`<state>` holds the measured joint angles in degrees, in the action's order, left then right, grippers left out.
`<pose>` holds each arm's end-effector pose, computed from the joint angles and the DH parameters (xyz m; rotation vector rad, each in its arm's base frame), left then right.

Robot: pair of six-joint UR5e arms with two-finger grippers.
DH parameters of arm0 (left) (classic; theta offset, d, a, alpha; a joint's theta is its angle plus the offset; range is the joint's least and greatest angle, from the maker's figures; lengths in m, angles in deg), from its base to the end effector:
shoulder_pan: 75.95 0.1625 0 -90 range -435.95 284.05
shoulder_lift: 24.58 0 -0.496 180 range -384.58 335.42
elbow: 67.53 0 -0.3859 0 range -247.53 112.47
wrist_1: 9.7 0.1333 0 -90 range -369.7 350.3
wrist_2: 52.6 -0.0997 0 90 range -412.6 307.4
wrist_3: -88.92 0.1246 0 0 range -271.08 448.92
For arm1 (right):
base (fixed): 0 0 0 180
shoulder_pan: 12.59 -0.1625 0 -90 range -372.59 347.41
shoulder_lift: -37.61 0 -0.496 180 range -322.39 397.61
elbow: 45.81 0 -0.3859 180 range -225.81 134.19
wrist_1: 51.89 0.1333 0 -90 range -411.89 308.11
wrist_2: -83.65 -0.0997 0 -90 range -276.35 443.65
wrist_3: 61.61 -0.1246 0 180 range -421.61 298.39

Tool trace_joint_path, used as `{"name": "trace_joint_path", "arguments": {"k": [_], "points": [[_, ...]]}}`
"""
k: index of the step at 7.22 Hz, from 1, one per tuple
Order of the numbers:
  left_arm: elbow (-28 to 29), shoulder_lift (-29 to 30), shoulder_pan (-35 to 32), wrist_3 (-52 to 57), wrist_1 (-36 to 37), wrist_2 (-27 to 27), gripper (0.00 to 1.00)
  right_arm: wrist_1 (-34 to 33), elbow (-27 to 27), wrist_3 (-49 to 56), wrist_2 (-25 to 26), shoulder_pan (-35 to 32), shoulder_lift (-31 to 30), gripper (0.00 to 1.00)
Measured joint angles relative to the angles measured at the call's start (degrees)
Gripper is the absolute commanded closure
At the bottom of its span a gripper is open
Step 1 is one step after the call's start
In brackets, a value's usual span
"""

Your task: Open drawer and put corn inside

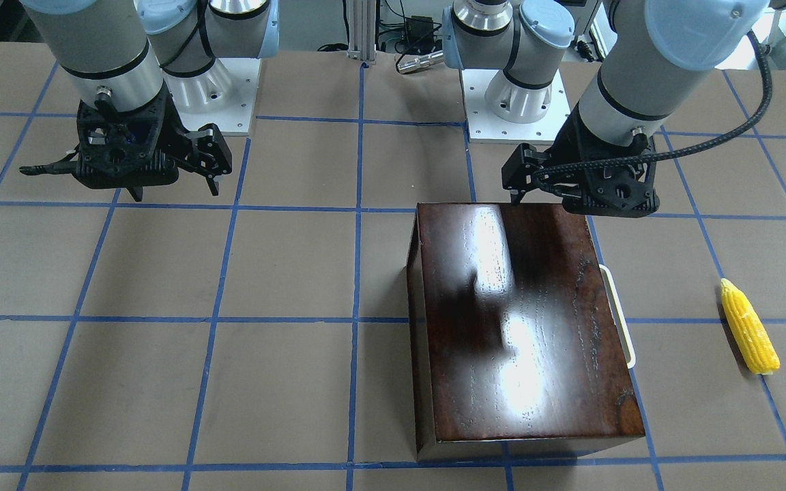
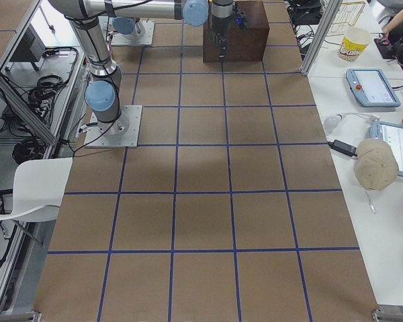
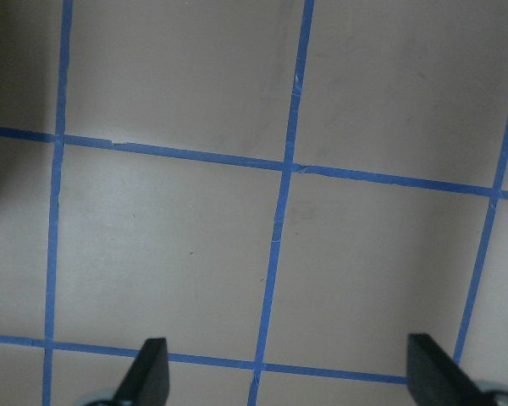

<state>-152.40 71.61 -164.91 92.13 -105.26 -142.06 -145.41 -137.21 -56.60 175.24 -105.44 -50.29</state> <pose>-0.1249 -0.5263 0.5132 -0.0583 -3.1222 -0.1799 0.1547 -0.4960 0.5101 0.2134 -3.1065 -0.0003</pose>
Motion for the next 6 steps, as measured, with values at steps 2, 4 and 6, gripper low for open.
{"name": "trace_joint_path", "arguments": {"k": [2,4,6], "points": [[-0.1,0.0,-0.3,0.2,0.0,0.0,0.00,0.0,0.0,0.0,0.0,0.0,0.0,0.00],[-0.1,0.0,-0.3,0.6,0.0,-0.1,0.00,0.0,0.0,0.0,0.0,0.1,0.0,0.00],[-0.1,-0.1,-0.3,0.6,0.0,-0.1,0.00,0.0,0.0,0.0,0.0,0.0,0.0,0.00]]}}
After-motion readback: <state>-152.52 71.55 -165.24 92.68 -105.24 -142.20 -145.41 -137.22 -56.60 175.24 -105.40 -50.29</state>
